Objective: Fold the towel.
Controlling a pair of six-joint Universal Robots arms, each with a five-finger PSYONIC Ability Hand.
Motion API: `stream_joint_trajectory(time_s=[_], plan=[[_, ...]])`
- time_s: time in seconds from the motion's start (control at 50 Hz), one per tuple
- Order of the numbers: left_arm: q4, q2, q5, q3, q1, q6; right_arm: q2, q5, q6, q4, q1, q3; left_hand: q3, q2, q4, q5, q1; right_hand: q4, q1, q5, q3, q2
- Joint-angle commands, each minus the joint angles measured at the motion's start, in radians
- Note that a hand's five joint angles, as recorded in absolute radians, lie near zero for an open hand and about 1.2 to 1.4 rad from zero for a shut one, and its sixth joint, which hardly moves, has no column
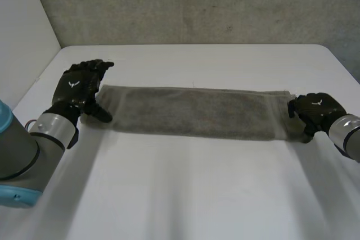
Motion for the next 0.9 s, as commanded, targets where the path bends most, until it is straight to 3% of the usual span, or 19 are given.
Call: stream_joint_trajectory(time_s=[0.02, 0.2, 0.34, 0.38, 0.56, 0.72, 0.8, 0.9], plan=[[0.024, -0.008, -0.003, -0.005, 0.024, 0.004, 0.092, -0.012, -0.005, -0.081, -0.029, -0.02, 0.008, 0.007, 0.007, -0.028, 0.004, 0.08, 0.074, 0.07, 0.076, 0.085], [0.067, -0.008, 0.0, -0.037, 0.022, 0.004, 0.143, -0.017, -0.003, -0.085, -0.041, -0.043, 0.008, 0.007, 0.007, -0.028, 0.004, 0.109, 0.104, 0.099, 0.106, 0.114], [0.082, -0.008, 0.0, -0.046, 0.018, 0.006, 0.154, -0.017, -0.003, -0.116, -0.039, -0.043, 0.008, 0.007, 0.007, -0.028, 0.004, 0.47, 0.465, 0.46, 0.467, 0.475], [0.082, -0.008, 0.0, -0.048, 0.015, 0.004, 0.158, -0.017, -0.003, -0.122, -0.039, -0.046, 0.008, 0.007, 0.007, -0.028, 0.004, 0.789, 0.783, 0.778, 0.785, 0.793], [0.085, -0.008, 0.0, -0.058, 0.018, 0.004, 0.137, 0.0, -0.002, -0.13, -0.076, -0.049, 0.008, 0.007, 0.007, -0.028, 0.004, 0.822, 0.816, 0.812, 0.818, 0.827], [0.085, -0.005, 0.0, -0.061, 0.019, 0.006, 0.039, -0.003, -0.02, -0.113, -0.23, -0.06, 0.008, 0.007, 0.007, -0.028, 0.004, 0.822, 0.816, 0.812, 0.818, 0.827], [0.085, 0.0, 0.0, -0.065, 0.019, 0.006, 0.037, -0.006, -0.074, -0.052, -0.312, -0.14, 0.008, 0.007, 0.007, -0.028, 0.004, 0.822, 0.816, 0.812, 0.818, 0.827], [0.087, 0.0, 0.0, -0.066, 0.019, 0.006, 0.037, -0.004, -0.171, 0.04, -0.312, -0.244, 0.008, 0.007, 0.007, -0.028, 0.004, 0.822, 0.816, 0.812, 0.818, 0.827]])
